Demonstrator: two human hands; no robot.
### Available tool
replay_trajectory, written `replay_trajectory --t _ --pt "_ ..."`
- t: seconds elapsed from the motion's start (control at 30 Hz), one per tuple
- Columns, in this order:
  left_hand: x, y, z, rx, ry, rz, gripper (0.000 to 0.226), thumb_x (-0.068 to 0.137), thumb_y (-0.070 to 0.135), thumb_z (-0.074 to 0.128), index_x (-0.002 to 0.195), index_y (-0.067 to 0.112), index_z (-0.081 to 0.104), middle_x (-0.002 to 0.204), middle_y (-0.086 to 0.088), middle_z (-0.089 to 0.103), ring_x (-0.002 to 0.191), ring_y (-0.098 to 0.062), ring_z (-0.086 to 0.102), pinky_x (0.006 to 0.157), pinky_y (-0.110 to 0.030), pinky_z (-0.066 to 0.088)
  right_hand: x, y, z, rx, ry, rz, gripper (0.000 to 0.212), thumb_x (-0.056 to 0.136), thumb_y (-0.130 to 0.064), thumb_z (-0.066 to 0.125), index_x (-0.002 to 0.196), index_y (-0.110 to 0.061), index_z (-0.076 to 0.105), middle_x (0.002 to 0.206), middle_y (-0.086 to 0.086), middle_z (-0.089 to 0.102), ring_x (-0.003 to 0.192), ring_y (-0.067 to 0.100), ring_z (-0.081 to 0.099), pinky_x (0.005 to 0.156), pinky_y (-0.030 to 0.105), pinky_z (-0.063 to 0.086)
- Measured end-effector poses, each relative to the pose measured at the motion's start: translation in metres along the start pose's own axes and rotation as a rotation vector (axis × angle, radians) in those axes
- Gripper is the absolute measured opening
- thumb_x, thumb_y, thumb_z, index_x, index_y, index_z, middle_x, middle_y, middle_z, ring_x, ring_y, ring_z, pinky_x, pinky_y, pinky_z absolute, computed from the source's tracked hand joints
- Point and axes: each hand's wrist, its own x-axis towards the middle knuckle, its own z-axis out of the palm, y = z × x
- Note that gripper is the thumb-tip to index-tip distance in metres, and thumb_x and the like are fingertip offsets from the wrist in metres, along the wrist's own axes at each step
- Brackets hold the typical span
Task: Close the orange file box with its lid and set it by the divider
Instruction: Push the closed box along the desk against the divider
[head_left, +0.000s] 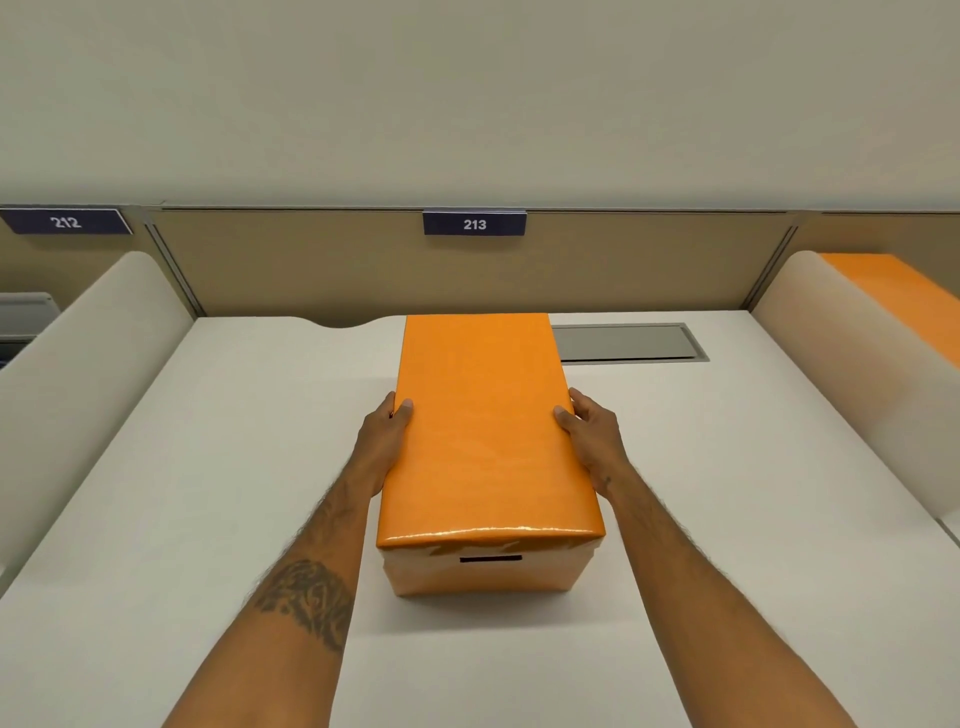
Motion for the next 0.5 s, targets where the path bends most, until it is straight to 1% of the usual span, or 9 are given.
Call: replay_trajectory --t 0.1,0.2,0.3,0.37,0.43,0.5 --pt "0.002 0.001 0.001 0.001 -0.004 -0.002 0.049 0.101 0.049 0.038 0.146 0.028 0.04 0.135 -0.003 0.056 0.109 -0.027 0.061 0.091 -0.05 0.051 0.003 0.001 -0.001 0.028 0.01 0.023 0.046 0.098 -0.029 0.057 0.143 -0.021 0.049 0.13 0.0 0.062 0.109 0.025 0.063 0.095 0.052 0.052" --pt "0.004 -0.001 0.002 0.004 -0.005 -0.016 0.049 0.101 0.048 0.038 0.145 0.027 0.041 0.133 -0.002 0.057 0.105 -0.025 0.061 0.086 -0.047 0.051 0.004 0.003 0.002 0.0 0.002 0.055 0.044 0.099 -0.031 0.055 0.143 -0.021 0.05 0.133 0.003 0.062 0.113 0.029 0.063 0.098 0.057 0.05" --pt "0.005 -0.003 0.002 0.001 -0.002 -0.019 0.049 0.101 0.048 0.039 0.145 0.027 0.041 0.134 -0.004 0.058 0.108 -0.028 0.063 0.089 -0.049 0.052 0.004 0.01 0.003 -0.007 0.006 0.076 0.045 0.1 -0.033 0.053 0.144 -0.022 0.049 0.134 0.003 0.062 0.114 0.03 0.062 0.099 0.058 0.049" --pt "0.005 -0.007 0.003 0.012 0.004 -0.02 0.051 0.101 0.048 0.039 0.147 0.026 0.039 0.137 -0.004 0.057 0.111 -0.029 0.062 0.093 -0.051 0.052 0.004 0.013 0.004 -0.012 0.0 0.074 0.043 0.1 -0.034 0.052 0.142 -0.024 0.051 0.131 0.003 0.064 0.112 0.029 0.064 0.097 0.057 0.051" --pt "0.005 -0.01 0.004 0.004 0.004 -0.013 0.051 0.101 0.048 0.039 0.147 0.027 0.039 0.137 -0.004 0.057 0.11 -0.028 0.062 0.091 -0.05 0.052 0.004 0.016 0.004 -0.012 0.001 0.062 0.04 0.1 -0.033 0.052 0.14 -0.025 0.053 0.129 0.002 0.065 0.109 0.026 0.065 0.096 0.056 0.052" --pt "0.006 -0.012 0.005 -0.016 0.008 -0.013 0.05 0.101 0.049 0.04 0.146 0.028 0.04 0.135 -0.004 0.057 0.108 -0.027 0.063 0.09 -0.05 0.053 0.005 0.018 0.004 -0.016 0.013 0.062 0.043 0.1 -0.032 0.052 0.143 -0.025 0.05 0.134 0.002 0.062 0.112 0.026 0.064 0.098 0.055 0.051"
